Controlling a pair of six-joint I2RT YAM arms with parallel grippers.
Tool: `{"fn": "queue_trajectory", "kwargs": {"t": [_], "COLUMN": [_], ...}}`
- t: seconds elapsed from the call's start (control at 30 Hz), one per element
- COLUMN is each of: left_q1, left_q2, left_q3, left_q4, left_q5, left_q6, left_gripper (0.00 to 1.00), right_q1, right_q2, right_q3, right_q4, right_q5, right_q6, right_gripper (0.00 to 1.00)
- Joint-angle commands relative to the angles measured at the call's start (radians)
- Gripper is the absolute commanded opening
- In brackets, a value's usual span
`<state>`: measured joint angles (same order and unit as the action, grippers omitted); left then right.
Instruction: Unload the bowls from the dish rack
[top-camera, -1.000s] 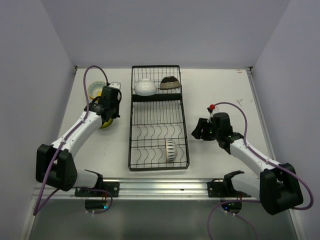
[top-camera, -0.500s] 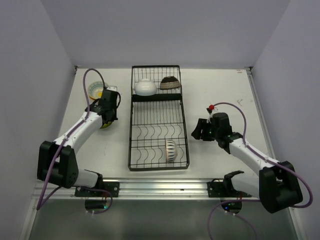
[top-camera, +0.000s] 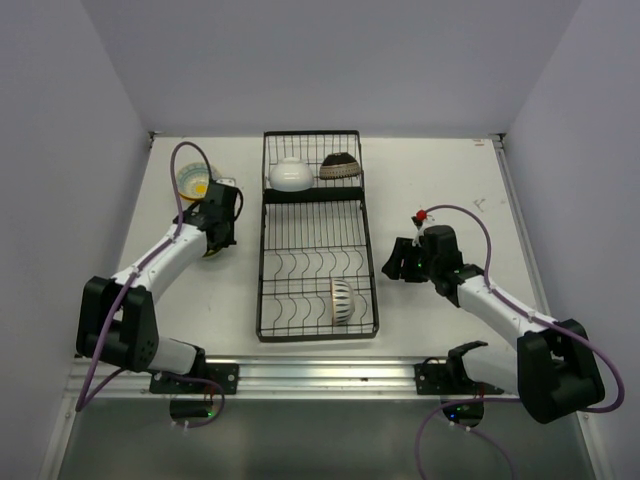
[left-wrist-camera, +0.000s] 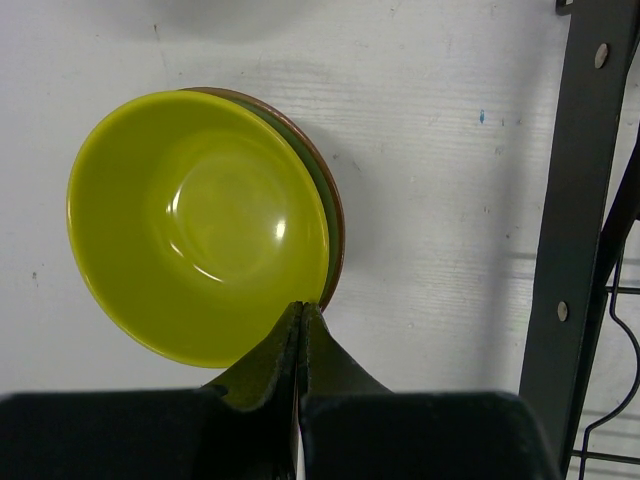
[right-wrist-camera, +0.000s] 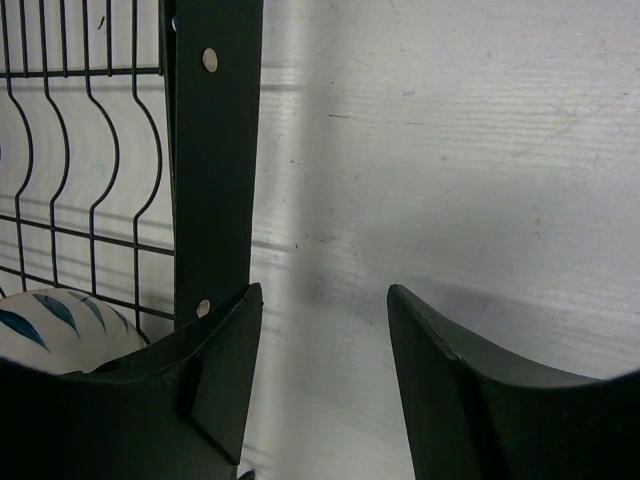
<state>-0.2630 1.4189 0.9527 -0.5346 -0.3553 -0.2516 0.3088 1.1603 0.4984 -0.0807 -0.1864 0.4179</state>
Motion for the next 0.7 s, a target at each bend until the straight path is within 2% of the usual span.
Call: {"fn": "queue_trajectory", "kwargs": {"t": [0.0, 0.13, 0.23, 0.27, 0.3, 0.37, 0.47, 0.53, 0.63, 0.67], "left_q1": [0.008, 0.008, 0.008, 0.008, 0.008, 0.008, 0.008, 0.008, 0.007, 0.002], "left_q2": [-0.032, -0.077, -0.132, -0.167, -0.182, -0.216, -0.248, -0.273, -0.334, -0.368], "left_q3": [0.029, 0.073, 0.096, 0.100, 0.101, 0.127, 0.152, 0.133, 0.008, -0.096], "left_q4": [0.042, 0.035, 0.041, 0.045, 0.053, 0.041, 0.007, 0.025, 0.145, 0.197], "left_q5": [-0.008, 0.013, 0.062, 0.081, 0.120, 0.162, 0.292, 0.453, 0.683, 0.734], "left_q6": [-0.014, -0.005, 0.002, 0.003, 0.003, -0.003, -0.037, -0.076, -0.171, -0.202], "left_gripper": [0.00, 0.01, 0.22, 0.25, 0.34, 0.39, 0.43, 0.45, 0.46, 0.46], "right_q1": [0.006, 0.006, 0.007, 0.007, 0.007, 0.007, 0.007, 0.007, 0.007, 0.007], "right_q2": [0.006, 0.007, 0.006, 0.006, 0.004, 0.004, 0.006, 0.004, 0.001, 0.001], "right_q3": [0.012, 0.014, 0.014, 0.012, 0.012, 0.011, 0.009, 0.009, 0.011, 0.009], "right_q4": [0.044, 0.044, 0.041, 0.041, 0.039, 0.039, 0.039, 0.036, 0.035, 0.035], "right_q5": [-0.005, -0.004, -0.004, -0.004, -0.004, -0.002, -0.002, -0.004, -0.002, -0.002], "right_q6": [-0.004, -0.005, -0.005, -0.005, -0.005, -0.004, -0.002, -0.002, -0.002, -0.001], "right_gripper": [0.57, 0.57, 0.57, 0.57, 0.57, 0.57, 0.57, 0.57, 0.57, 0.57]}}
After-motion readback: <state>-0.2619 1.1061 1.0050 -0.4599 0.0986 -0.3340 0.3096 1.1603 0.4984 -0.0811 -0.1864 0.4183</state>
